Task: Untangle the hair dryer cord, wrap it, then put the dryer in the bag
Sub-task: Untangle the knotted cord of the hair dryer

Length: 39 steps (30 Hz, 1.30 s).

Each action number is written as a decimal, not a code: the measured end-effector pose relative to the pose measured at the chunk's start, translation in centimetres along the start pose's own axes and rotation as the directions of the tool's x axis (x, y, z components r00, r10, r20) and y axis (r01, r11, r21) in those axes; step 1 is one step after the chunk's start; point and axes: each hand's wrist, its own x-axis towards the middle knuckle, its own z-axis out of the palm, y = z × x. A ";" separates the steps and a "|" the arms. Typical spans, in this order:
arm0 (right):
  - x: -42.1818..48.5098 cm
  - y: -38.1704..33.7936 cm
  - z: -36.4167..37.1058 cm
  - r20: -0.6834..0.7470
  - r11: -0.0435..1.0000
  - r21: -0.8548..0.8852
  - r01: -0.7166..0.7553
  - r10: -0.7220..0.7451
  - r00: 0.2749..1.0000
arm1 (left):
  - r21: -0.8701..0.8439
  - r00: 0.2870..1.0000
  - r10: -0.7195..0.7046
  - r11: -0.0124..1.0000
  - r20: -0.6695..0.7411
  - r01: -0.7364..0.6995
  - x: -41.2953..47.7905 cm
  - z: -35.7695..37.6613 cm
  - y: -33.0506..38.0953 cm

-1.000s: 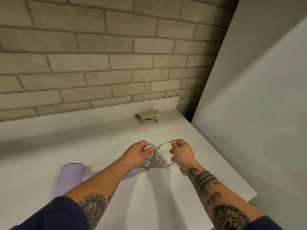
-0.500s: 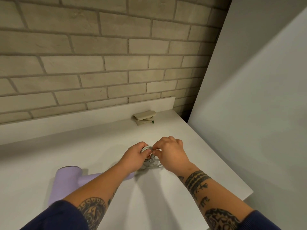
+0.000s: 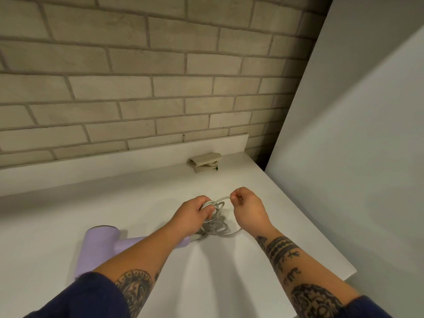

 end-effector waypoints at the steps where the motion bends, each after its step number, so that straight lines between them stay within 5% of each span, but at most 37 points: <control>1: -0.2 0.0 -0.1 0.009 0.998 -0.033 0.046 -0.046 0.999 | -0.018 1.000 -0.010 1.000 -0.003 0.010 0.0 0.1 -0.1; 6: -0.7 -0.7 -0.2 0.143 0.864 -0.361 0.352 -0.322 0.936 | -0.076 1.000 -0.003 0.997 -0.010 0.003 0.0 0.4 -0.2; 9: -0.3 -0.8 0.3 0.121 0.866 -0.378 0.328 -0.305 0.945 | -0.106 1.000 -0.014 0.994 0.017 0.015 -0.1 0.3 -0.4; 13: 0.0 -0.2 0.3 -0.046 0.991 -0.093 0.096 -0.101 0.994 | -0.133 0.999 -0.037 0.990 -0.009 0.036 -0.3 0.3 -0.6; 17: -0.2 0.2 0.2 -0.041 1.000 0.015 -0.016 0.016 0.999 | -0.075 0.999 -0.023 0.997 -0.028 0.021 -0.2 0.1 -0.4; 23: -1.3 -0.2 0.3 0.060 0.910 -0.291 0.294 -0.289 0.955 | -0.143 0.999 -0.035 0.989 0.003 0.035 0.1 0.5 -0.8; 26: -1.3 -0.5 0.8 0.122 0.859 -0.394 0.327 -0.304 0.945 | -0.112 1.000 -0.024 0.993 0.003 0.024 0.2 0.4 -1.2; 33: -1.0 0.5 0.2 0.061 0.998 0.057 -0.020 0.017 0.998 | -0.104 0.997 -0.072 0.992 -0.026 0.069 -0.2 -0.8 -0.8; 39: -1.2 0.4 -0.1 0.022 0.998 -0.010 0.059 -0.059 0.998 | -0.277 0.991 -0.128 0.952 0.038 0.133 -0.1 -0.6 -1.3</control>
